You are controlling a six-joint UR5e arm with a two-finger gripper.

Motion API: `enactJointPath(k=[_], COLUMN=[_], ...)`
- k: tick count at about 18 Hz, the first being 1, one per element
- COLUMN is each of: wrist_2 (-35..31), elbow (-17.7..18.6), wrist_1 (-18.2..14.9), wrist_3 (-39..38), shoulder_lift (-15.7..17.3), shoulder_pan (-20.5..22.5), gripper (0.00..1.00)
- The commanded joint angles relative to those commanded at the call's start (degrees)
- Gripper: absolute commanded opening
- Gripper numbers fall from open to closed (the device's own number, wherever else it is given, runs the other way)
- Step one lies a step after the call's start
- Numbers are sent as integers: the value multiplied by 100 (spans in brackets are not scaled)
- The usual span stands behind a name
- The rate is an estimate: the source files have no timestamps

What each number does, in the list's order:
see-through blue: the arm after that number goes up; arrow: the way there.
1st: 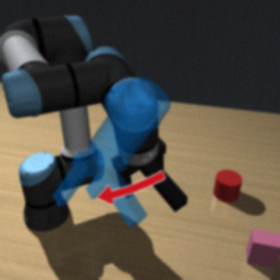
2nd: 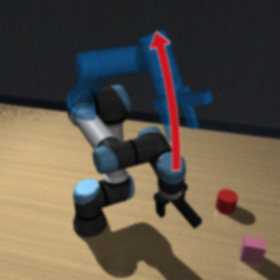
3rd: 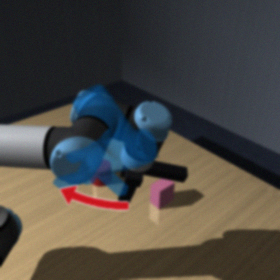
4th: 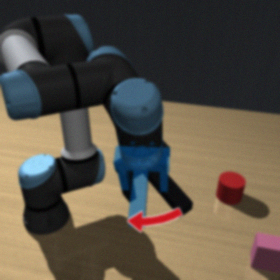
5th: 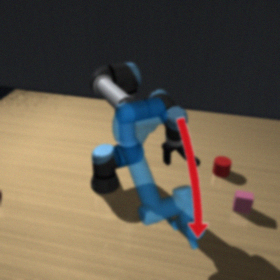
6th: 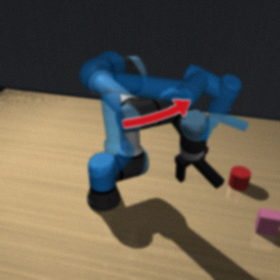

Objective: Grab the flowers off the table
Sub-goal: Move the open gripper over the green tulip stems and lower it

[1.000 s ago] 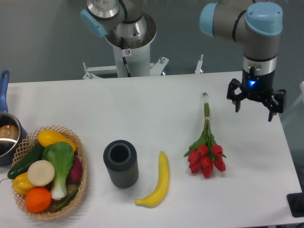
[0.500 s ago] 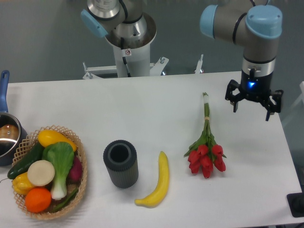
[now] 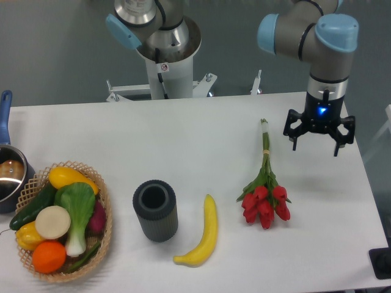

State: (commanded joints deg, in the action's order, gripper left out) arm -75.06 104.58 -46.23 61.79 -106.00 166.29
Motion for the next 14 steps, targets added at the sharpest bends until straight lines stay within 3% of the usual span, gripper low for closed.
enactJointPath(k=[8,14], wrist_2=[-26,-35], elbow=[387,318], wrist_1=[-53,-53], wrist_3=[-70,-35], shoulder_lift=[-202,-615], shoulder_pan=[-62,-342], gripper=[100,100])
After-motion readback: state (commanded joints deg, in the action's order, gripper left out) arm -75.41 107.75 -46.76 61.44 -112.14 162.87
